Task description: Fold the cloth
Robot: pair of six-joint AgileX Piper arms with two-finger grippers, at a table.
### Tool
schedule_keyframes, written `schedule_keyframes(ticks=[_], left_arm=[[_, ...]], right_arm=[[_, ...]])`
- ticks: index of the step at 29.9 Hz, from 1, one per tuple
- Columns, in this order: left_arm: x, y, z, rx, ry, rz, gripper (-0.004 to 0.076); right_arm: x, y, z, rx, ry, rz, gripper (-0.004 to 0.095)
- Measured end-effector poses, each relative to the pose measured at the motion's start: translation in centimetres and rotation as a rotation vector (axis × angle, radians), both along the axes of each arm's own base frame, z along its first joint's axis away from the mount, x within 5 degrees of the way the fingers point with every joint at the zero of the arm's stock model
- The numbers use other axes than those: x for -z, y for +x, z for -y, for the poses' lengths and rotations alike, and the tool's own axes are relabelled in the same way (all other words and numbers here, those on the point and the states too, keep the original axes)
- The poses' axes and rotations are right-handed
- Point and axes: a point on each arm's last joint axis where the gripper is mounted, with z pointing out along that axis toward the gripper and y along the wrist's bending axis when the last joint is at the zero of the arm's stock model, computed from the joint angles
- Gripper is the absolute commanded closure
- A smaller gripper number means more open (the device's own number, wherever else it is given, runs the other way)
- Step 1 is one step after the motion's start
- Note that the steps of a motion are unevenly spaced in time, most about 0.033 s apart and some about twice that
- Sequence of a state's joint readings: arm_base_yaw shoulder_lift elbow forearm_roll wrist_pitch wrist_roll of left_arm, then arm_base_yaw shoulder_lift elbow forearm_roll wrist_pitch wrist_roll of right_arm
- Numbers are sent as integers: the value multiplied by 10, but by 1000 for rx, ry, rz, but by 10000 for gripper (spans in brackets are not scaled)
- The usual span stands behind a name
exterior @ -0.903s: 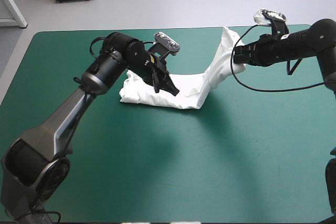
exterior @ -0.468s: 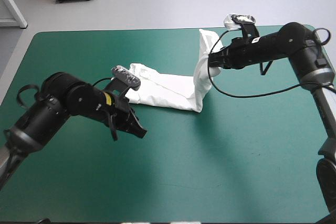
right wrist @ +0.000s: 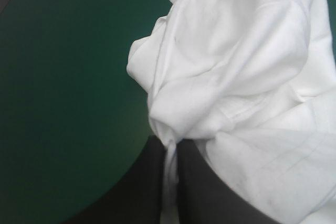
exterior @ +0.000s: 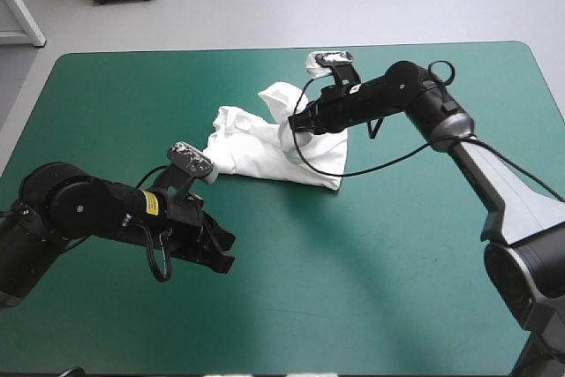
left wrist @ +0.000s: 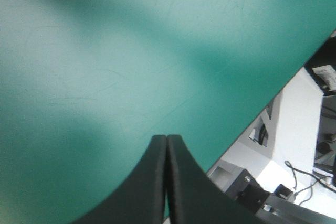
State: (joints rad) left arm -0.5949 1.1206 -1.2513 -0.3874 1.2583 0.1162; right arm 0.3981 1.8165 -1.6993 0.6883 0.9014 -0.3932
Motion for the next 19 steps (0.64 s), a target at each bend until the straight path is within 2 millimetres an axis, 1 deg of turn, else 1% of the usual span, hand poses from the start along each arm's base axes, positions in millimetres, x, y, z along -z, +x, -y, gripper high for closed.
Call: schedule_keyframes(ticks=[6,10,13,16,19], left_arm=[[-1,-2,2,9,-32,-22,746],[-1,-2,3,9,-35,-22,746],[-1,-2,3,9,-35,-23,746],[-1,-2,3,9,-35,-23,746],[-2,-2,3,9,-37,-24,746]], right_arm=[[15,15,-31,-33,8,10,924],[24,33,-46,-40,32,10,924],[37,43,-60,-61,43,-17,924],[51,47,-76,-96,36,-62,924],[65,44,-92,-138,24,-107,924]])
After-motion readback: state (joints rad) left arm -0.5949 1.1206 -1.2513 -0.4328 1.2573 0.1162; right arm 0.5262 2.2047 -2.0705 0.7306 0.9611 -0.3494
